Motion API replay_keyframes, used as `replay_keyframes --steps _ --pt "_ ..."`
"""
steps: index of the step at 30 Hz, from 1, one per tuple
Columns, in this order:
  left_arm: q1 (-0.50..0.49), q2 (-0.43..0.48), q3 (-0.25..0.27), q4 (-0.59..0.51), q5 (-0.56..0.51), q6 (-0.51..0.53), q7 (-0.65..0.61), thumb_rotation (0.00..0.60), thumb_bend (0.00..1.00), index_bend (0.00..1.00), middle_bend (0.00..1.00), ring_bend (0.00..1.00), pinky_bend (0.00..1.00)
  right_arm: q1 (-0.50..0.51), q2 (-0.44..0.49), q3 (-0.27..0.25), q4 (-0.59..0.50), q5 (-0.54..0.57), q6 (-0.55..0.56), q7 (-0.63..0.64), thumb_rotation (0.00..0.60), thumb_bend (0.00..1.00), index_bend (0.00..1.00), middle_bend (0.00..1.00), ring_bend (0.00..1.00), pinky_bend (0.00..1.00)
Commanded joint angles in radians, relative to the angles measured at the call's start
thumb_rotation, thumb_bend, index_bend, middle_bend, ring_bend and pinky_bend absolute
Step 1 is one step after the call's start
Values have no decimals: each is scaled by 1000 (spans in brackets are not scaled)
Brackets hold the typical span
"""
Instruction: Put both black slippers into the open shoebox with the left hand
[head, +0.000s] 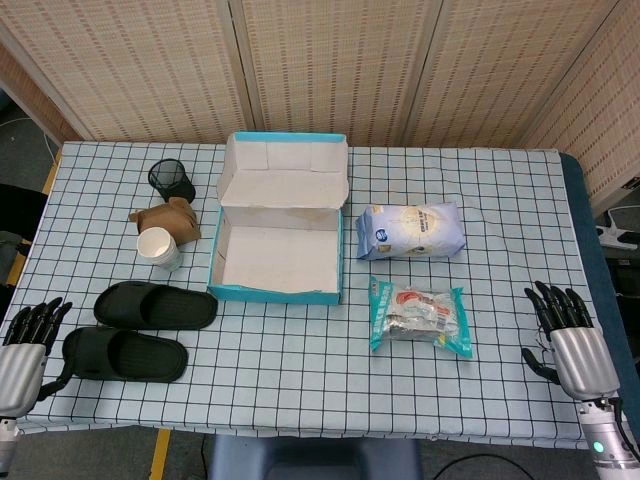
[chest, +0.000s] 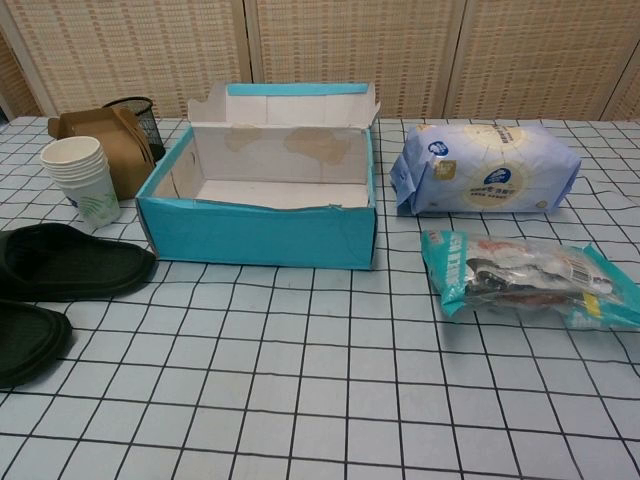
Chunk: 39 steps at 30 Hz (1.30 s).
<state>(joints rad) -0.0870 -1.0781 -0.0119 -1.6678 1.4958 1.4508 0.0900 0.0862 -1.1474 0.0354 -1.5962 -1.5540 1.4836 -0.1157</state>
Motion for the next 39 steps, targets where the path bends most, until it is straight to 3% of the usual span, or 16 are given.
replay_keyframes --steps 1,8,18,27,39 --pt "-1 1 5 -3 1 -8 3 600 413 0 0 0 11 -2 4 -2 -2 -6 5 8 600 176 0 0 0 0" --pt "-21 -10 18 -36 -23 -73 45 600 367 0 0 0 34 -15 24 -13 -9 -25 24 32 600 176 0 0 0 0" --pt "-109 2 15 -74 -189 -296 139 600 354 0 0 0 37 -16 36 -18 -15 -42 28 61 600 176 0 0 0 0" --pt "-149 -18 10 -46 -290 -381 164 600 349 0 0 0 37 -13 44 -18 -19 -37 17 70 600 176 0 0 0 0" --pt "-192 -55 23 9 -331 -458 162 600 350 0 0 0 55 -10 49 -19 -23 -34 5 75 600 177 0 0 0 0"
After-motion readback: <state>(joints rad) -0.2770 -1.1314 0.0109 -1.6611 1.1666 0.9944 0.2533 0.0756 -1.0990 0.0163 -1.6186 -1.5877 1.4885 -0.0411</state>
